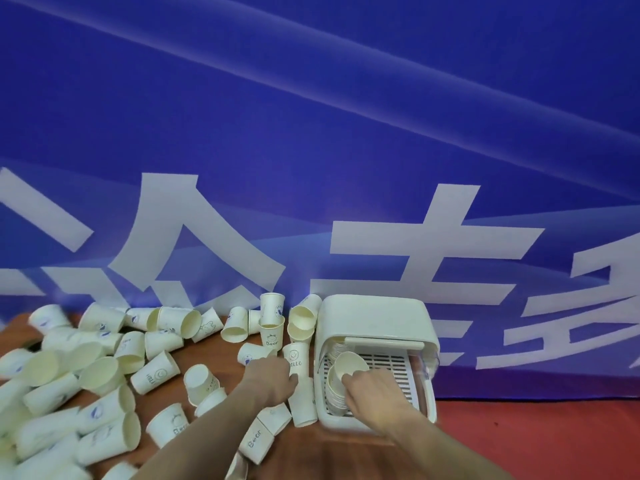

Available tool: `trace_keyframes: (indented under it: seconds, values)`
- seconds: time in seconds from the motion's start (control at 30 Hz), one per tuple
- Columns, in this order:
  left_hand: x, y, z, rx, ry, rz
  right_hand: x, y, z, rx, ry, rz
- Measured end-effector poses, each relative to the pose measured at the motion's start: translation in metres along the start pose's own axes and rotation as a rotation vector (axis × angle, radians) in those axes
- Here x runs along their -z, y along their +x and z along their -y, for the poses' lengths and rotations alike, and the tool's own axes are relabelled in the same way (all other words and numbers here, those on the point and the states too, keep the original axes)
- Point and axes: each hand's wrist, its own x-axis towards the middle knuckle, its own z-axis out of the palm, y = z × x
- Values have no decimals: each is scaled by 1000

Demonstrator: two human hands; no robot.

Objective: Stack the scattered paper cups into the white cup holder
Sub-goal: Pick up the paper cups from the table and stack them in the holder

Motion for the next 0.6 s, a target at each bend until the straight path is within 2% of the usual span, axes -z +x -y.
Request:
trace_keyframes:
  seconds: [0.17, 0.37, 0.47, 0.6]
  values:
    - [-11, -10, 25, 27, -18, 41, -9, 14, 11, -53, -76, 145]
    - [-17, -16, 51, 61, -5, 88, -13, 24, 18, -91, -86, 215]
    - [-15, -13, 59, 81, -11, 83, -7, 30, 21, -122, -39, 187]
    - [0, -11, 66, 80, 2, 14, 17, 46, 30, -151, 109, 47]
